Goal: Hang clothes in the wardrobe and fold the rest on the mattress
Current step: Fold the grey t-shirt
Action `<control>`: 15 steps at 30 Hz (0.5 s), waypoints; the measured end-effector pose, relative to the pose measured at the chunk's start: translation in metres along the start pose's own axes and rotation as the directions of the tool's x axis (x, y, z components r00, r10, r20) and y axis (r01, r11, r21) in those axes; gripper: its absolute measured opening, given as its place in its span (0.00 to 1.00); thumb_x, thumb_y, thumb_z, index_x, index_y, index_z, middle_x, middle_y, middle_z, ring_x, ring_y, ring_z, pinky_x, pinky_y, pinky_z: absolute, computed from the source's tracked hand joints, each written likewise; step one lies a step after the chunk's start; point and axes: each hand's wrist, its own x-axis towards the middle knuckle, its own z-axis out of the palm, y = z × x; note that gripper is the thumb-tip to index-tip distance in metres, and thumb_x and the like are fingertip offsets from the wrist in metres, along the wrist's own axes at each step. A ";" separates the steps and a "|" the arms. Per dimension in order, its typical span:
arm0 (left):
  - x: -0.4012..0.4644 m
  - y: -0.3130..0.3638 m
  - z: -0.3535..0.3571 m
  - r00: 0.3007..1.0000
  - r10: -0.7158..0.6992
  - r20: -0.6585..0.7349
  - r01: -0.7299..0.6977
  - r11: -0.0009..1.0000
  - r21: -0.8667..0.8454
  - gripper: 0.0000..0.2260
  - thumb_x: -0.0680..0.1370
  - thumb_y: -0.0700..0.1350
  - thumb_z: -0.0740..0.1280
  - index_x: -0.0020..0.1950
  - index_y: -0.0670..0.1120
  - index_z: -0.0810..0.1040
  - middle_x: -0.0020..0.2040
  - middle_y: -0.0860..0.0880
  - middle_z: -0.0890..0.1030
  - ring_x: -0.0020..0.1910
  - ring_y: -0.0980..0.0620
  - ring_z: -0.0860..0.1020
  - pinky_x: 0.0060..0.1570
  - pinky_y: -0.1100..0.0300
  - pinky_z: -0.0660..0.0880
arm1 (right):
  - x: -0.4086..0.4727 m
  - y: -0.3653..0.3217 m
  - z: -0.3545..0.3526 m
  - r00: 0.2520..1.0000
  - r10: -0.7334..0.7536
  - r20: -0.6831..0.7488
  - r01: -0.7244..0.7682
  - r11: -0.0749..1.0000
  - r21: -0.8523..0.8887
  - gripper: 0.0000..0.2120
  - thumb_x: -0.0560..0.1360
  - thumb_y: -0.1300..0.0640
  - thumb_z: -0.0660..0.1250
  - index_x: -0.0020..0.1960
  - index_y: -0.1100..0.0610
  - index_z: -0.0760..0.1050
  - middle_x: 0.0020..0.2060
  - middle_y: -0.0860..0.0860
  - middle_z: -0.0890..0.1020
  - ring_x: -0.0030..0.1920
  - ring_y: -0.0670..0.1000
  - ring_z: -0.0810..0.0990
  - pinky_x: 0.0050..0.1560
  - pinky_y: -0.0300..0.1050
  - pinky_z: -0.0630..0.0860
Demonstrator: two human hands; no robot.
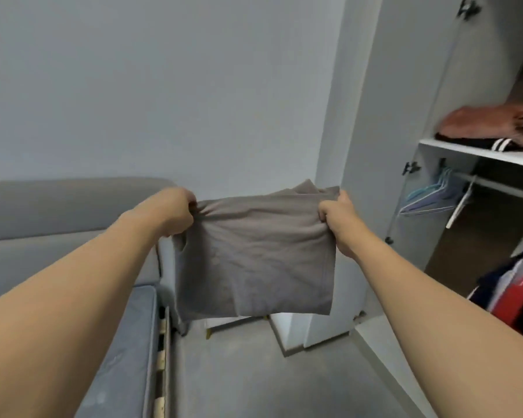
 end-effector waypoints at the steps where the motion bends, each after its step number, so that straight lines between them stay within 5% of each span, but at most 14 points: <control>1: 0.021 0.023 -0.004 0.999 0.021 -0.037 -0.021 1.000 -0.009 0.10 0.70 0.33 0.60 0.39 0.47 0.75 0.38 0.43 0.79 0.33 0.45 0.79 0.30 0.61 0.71 | 0.013 -0.004 -0.021 0.999 -0.019 -0.041 0.020 0.999 0.043 0.21 0.57 0.63 0.58 0.49 0.53 0.71 0.43 0.50 0.78 0.40 0.50 0.76 0.38 0.42 0.72; 5: 0.094 0.105 -0.008 0.974 0.034 -0.224 -0.074 0.982 -0.174 0.10 0.73 0.34 0.62 0.45 0.46 0.80 0.44 0.43 0.81 0.44 0.40 0.78 0.43 0.52 0.77 | 0.065 -0.011 -0.096 0.975 -0.075 -0.209 0.094 0.992 0.082 0.16 0.67 0.71 0.58 0.47 0.52 0.73 0.44 0.53 0.80 0.42 0.52 0.78 0.44 0.46 0.75; 10: 0.175 0.188 -0.006 0.935 0.053 -0.350 -0.181 0.921 -0.345 0.09 0.73 0.36 0.62 0.46 0.45 0.80 0.42 0.43 0.81 0.43 0.40 0.78 0.40 0.55 0.72 | 0.122 -0.021 -0.162 0.902 -0.189 -0.388 0.186 0.981 -0.046 0.13 0.73 0.69 0.64 0.52 0.54 0.72 0.49 0.55 0.81 0.50 0.57 0.81 0.54 0.53 0.78; 15: 0.270 0.269 0.008 0.890 0.112 -0.442 -0.403 0.648 -0.647 0.05 0.79 0.43 0.61 0.47 0.44 0.75 0.40 0.47 0.77 0.37 0.48 0.74 0.34 0.57 0.67 | 0.176 -0.036 -0.214 0.738 -0.343 -0.581 0.230 0.937 -0.262 0.08 0.79 0.60 0.65 0.57 0.55 0.73 0.56 0.55 0.80 0.56 0.55 0.79 0.62 0.57 0.75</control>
